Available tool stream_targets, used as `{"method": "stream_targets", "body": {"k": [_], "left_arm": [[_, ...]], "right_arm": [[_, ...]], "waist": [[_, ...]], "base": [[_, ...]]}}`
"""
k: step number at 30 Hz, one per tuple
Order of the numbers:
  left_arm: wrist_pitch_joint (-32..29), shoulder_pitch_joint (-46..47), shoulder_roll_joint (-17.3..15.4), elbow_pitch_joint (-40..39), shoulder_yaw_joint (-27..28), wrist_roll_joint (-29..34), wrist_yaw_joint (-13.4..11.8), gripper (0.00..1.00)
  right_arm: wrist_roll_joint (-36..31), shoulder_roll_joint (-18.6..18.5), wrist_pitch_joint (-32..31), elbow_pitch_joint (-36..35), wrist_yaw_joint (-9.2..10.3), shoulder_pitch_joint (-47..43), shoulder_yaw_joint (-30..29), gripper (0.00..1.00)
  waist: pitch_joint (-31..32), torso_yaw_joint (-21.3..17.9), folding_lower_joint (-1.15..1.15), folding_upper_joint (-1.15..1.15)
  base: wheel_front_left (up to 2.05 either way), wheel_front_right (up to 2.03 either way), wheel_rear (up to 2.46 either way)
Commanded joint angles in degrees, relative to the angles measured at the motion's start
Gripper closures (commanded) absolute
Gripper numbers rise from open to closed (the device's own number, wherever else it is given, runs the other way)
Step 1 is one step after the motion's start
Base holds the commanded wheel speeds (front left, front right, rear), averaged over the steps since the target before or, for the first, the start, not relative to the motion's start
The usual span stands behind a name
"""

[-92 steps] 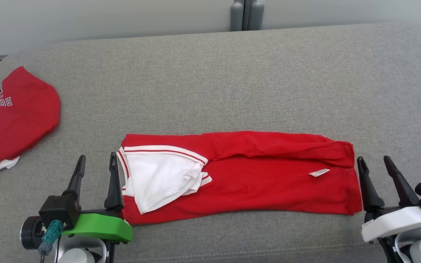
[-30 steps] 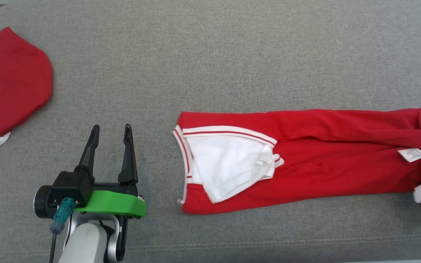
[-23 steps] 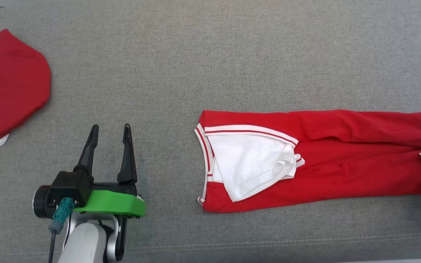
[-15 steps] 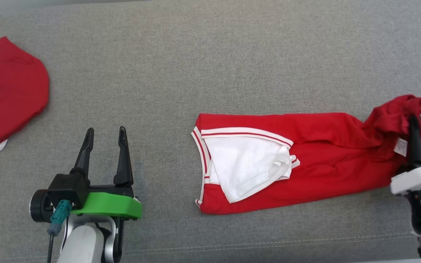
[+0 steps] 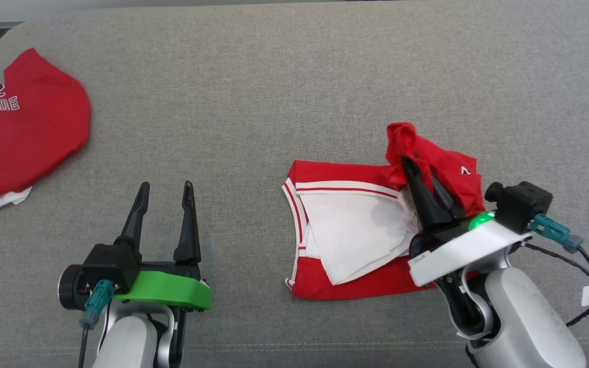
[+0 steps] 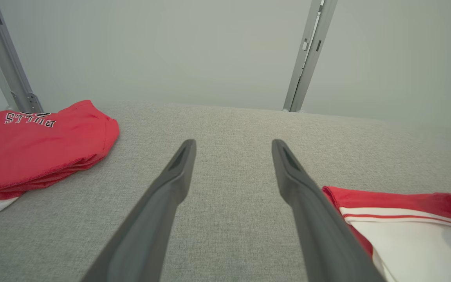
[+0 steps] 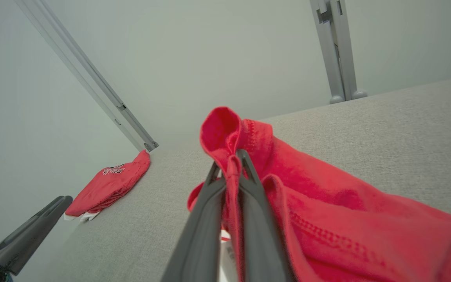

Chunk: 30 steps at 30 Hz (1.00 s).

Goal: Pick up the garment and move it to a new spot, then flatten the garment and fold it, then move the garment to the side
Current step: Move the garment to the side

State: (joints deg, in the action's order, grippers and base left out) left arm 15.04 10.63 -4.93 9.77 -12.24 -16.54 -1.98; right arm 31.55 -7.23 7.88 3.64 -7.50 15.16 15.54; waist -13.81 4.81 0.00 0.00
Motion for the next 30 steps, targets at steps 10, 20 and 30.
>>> {"method": "stream_targets", "body": {"k": [10, 20, 30], "left_arm": [[0.17, 0.88, 0.99, 0.59, 0.09, 0.52, 1.03, 0.00], [0.17, 1.04, 1.42, 0.67, 0.19, 1.24, 1.30, 0.00], [0.17, 1.41, 1.63, 0.86, 0.72, 1.62, 1.35, 0.00]], "right_arm": [[2.99, 3.39, 3.34, 13.40, 0.02, 5.25, 8.34, 1.00], [5.81, 4.00, 6.00, 21.89, 0.02, 8.76, 11.58, 0.00], [9.29, 3.72, 6.82, 13.46, 0.02, 6.62, 19.14, 0.00]], "waist": [[0.63, 4.54, 0.00, 0.00], [-0.37, 5.60, 0.00, 0.00], [-0.41, 3.86, 0.00, 0.00]], "base": [[0.00, 0.00, 0.00], [0.00, 0.00, 0.00], [0.00, 0.00, 0.00]]}}
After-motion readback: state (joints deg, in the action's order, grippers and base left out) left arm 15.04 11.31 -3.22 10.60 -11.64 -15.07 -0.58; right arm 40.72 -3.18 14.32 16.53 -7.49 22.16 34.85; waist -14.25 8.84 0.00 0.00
